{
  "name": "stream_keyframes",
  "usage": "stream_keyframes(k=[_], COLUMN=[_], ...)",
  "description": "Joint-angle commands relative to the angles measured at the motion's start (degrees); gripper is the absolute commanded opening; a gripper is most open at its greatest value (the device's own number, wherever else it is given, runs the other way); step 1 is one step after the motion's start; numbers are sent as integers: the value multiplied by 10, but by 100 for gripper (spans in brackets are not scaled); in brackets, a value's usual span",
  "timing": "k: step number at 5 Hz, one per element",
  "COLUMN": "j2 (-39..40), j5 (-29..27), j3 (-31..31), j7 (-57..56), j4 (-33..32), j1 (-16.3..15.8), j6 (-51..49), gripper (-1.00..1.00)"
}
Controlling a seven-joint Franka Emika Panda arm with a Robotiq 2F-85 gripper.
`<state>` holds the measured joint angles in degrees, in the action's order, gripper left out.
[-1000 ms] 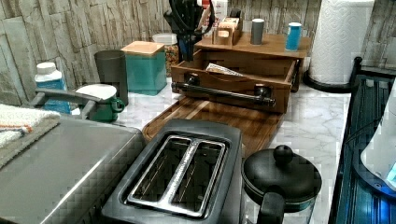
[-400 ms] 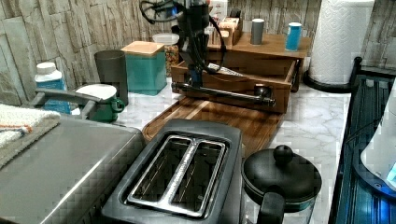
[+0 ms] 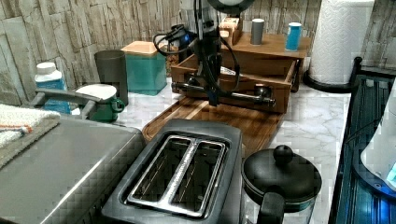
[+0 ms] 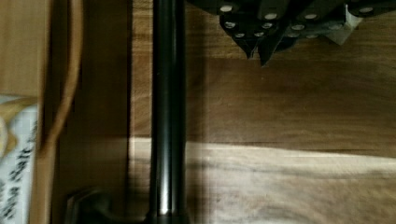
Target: Close the drawer.
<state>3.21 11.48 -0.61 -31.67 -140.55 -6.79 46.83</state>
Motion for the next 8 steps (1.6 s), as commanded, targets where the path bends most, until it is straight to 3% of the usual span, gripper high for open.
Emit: stream_keyframes(k=[1,5,6,7,8], j2=[-9,-8,-5,-19,-19], j5=[47,42,31,66,61], j3=[11,90,108,139,153], j7=[-21,-192,-238,-247,-277], j4=[-6,25,33,30,33], j1=[9,61,83,99,130], j6=[20,48,62,88,117], gripper=[-100,-100,-100,-100,-100])
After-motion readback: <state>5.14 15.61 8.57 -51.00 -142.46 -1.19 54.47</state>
